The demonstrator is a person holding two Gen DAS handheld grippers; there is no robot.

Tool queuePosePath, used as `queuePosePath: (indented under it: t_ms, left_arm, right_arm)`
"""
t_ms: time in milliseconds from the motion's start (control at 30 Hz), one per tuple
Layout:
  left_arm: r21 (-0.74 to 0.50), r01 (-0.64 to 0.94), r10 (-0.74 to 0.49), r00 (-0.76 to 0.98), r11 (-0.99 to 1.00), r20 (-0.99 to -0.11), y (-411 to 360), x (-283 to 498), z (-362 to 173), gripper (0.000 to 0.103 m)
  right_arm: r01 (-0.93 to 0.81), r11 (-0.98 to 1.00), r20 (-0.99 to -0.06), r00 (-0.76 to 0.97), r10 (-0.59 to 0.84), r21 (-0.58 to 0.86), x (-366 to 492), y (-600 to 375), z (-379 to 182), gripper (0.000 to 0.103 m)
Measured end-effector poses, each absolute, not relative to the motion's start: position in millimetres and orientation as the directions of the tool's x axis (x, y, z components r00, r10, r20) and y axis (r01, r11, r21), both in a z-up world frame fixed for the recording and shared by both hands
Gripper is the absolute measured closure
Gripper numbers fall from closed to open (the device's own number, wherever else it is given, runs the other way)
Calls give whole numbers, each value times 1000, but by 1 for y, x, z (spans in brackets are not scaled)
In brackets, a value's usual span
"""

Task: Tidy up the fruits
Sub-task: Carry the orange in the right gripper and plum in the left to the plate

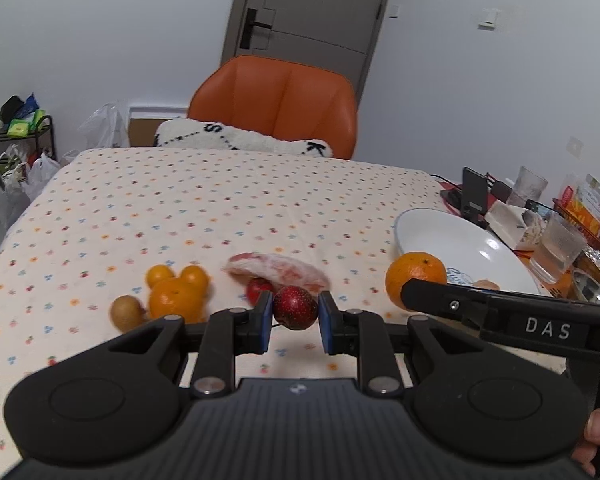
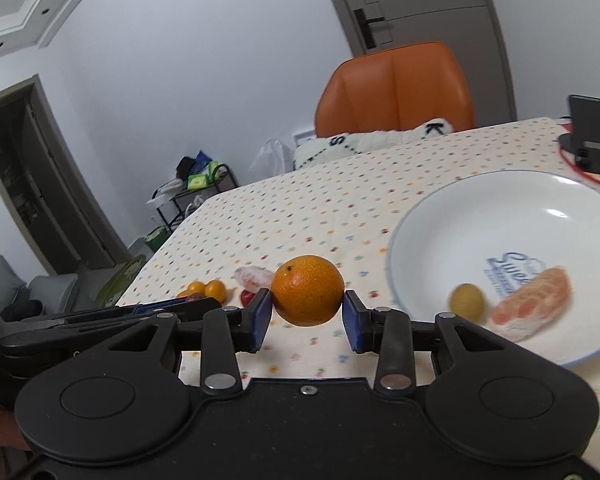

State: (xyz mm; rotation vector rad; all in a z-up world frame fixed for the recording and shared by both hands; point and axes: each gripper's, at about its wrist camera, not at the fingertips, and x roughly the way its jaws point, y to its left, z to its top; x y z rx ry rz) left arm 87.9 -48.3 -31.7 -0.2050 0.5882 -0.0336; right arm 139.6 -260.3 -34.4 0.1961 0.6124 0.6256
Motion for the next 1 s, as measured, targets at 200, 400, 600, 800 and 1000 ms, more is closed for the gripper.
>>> queuePosePath:
  t_ms: [200, 400, 600, 800, 1000]
  left_arm:
    - [-211, -4, -112, 836, 978, -536, -64, 92, -31, 81]
    - [-208, 17, -129, 832, 978, -539, -78, 99, -30, 81]
    - [-198, 40, -141, 836, 979, -531, -96, 105, -25, 81]
    - [-190, 69, -162, 831, 979, -532, -117, 111, -24, 81]
    - [-186, 97, -184, 823, 978, -538, -134, 118, -26, 81]
  right_arm:
    - [-451, 825, -479, 672, 565, 341, 136, -281, -34, 67]
    - [-413, 844, -476, 698, 535, 343, 134, -303, -34, 67]
    - [-382, 855, -473, 716, 513, 351, 133, -321, -34, 67]
    - [-339, 874, -466, 747, 475, 347, 136, -344, -34, 67]
    - [-281, 898, -479, 770, 422, 340, 142, -365, -39, 67]
